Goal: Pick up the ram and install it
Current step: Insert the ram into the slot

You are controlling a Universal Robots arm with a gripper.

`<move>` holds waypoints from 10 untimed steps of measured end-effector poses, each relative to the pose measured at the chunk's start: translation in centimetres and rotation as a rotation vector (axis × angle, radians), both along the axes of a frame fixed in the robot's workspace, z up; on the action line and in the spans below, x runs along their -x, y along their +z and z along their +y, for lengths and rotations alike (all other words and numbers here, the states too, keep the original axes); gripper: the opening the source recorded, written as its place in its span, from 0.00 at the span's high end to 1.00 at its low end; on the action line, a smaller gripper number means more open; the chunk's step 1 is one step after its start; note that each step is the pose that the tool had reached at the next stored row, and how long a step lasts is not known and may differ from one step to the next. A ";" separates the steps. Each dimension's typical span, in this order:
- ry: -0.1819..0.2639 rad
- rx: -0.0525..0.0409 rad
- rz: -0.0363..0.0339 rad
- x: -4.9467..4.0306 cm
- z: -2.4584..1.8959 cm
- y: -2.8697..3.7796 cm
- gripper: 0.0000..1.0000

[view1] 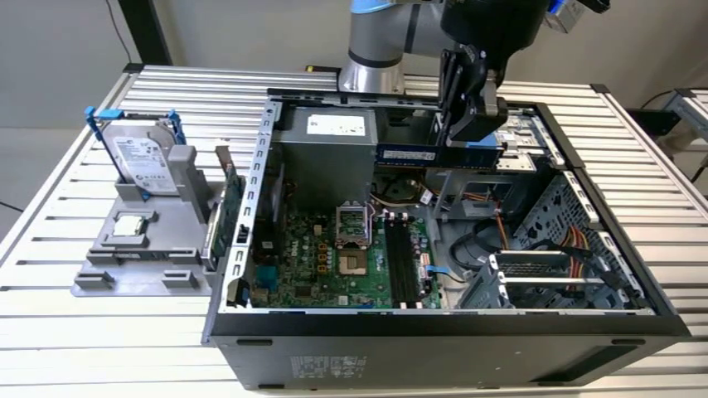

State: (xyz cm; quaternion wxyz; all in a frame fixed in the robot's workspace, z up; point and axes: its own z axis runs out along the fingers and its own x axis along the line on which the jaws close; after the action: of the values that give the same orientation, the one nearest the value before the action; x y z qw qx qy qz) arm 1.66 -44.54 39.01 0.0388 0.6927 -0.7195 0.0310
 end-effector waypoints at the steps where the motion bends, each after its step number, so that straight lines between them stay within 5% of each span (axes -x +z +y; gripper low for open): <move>1: 0.000 -0.0003 0.0000 0.00 0.00 0.00 1.00; 7: 0.000 -0.0033 0.0001 0.00 -0.01 0.00 1.00; 10: 0.000 -0.0221 0.0006 -0.01 -0.01 0.00 1.00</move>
State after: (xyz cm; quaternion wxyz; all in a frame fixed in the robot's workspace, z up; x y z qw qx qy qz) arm 1.66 -44.56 39.01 0.0314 0.6932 -0.7197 0.0228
